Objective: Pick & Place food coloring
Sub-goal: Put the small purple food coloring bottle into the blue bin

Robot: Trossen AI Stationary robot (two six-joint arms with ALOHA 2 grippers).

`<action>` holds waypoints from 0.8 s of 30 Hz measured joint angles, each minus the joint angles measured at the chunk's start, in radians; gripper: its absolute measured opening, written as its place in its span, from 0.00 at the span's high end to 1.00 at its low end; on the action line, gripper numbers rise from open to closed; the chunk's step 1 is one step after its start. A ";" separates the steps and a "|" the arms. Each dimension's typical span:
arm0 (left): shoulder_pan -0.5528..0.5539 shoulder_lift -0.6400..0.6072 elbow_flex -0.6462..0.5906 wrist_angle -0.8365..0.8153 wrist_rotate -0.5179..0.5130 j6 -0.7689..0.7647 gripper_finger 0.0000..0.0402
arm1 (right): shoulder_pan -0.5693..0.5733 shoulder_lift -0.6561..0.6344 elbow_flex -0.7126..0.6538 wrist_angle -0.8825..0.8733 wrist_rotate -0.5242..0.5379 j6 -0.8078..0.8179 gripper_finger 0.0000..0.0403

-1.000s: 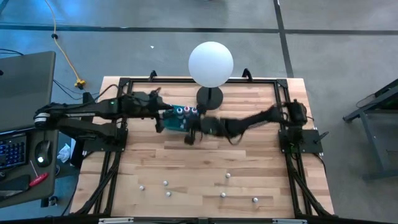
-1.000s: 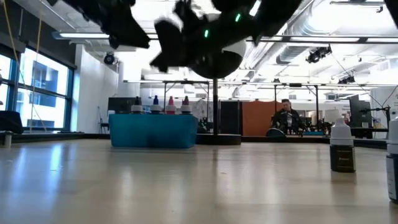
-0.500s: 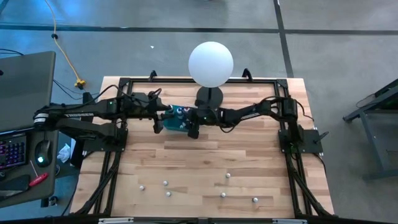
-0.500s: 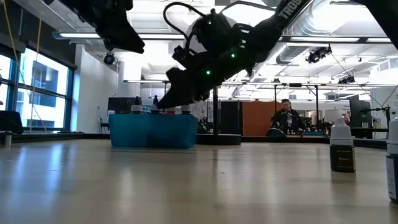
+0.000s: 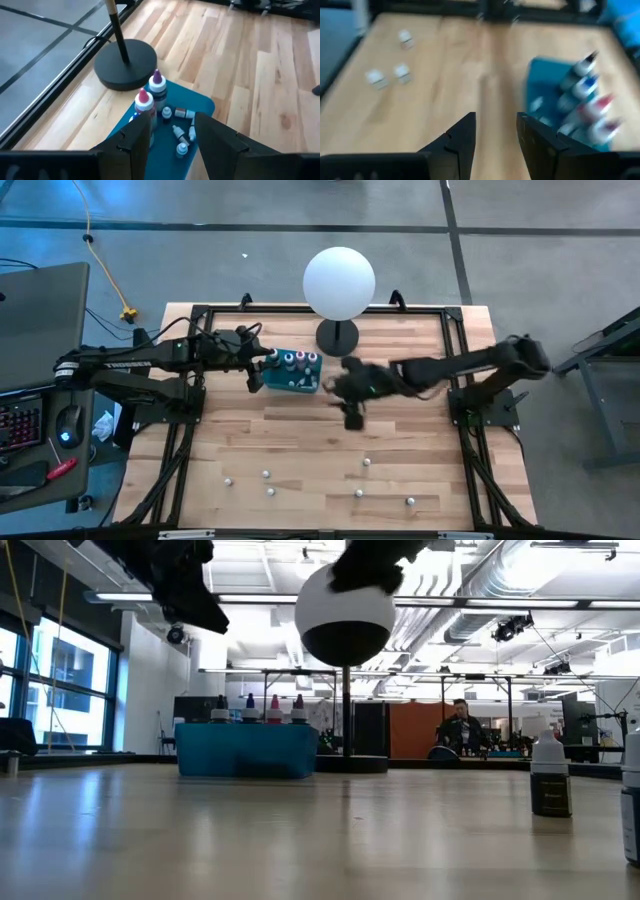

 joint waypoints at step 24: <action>0.000 0.000 0.000 0.021 0.008 -0.143 0.62 | 0.370 -0.079 -0.801 0.873 -0.068 0.192 0.67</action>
